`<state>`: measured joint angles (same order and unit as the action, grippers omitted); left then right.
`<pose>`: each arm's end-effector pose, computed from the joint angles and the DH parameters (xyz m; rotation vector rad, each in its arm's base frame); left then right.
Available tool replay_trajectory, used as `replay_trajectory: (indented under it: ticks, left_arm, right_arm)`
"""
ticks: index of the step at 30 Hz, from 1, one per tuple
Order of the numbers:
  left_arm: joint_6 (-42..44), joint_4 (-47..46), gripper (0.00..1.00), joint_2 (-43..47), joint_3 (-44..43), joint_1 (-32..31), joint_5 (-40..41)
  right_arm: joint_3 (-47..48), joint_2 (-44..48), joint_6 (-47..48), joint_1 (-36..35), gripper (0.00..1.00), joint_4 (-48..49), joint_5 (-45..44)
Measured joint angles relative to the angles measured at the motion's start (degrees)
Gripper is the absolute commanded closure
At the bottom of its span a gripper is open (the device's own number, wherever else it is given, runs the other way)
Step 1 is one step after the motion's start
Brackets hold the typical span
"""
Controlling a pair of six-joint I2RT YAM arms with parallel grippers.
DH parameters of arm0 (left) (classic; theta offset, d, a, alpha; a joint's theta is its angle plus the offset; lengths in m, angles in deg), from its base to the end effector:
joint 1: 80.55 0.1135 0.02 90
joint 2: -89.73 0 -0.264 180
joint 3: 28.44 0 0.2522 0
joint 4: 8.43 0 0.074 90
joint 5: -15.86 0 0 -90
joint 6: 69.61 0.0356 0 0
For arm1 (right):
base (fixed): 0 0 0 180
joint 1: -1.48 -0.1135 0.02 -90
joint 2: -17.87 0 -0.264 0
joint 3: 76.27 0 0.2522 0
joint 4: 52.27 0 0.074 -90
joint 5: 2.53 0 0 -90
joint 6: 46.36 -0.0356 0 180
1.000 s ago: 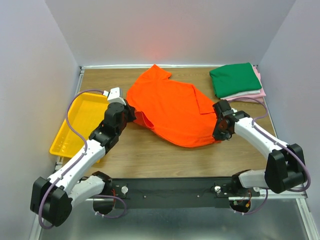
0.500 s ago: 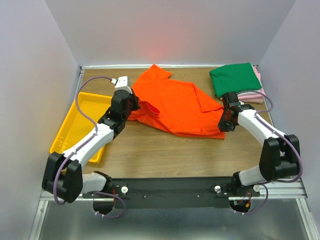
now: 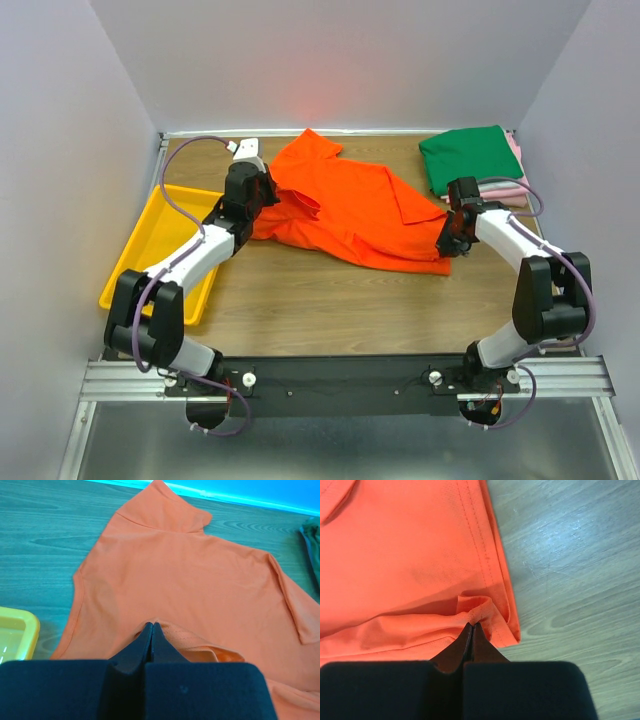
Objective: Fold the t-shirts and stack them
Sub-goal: Fold the tshirt
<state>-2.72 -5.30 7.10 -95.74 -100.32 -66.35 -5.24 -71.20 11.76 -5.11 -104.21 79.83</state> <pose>0.3150 -0.1081 0.2740 -0.1490 1.9021 -0.3811 0.2915 0.0289 0.1967 0.6379 2.6942 -0.0135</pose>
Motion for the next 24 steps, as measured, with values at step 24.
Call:
replay_trajectory:
  ticks: [24]
  left_arm:
    - [2.3,-3.1,1.0,-10.6,-4.4,4.5,-5.5]
  right_arm:
    - [3.1,-2.5,1.5,3.1,1.0,1.1,1.8]
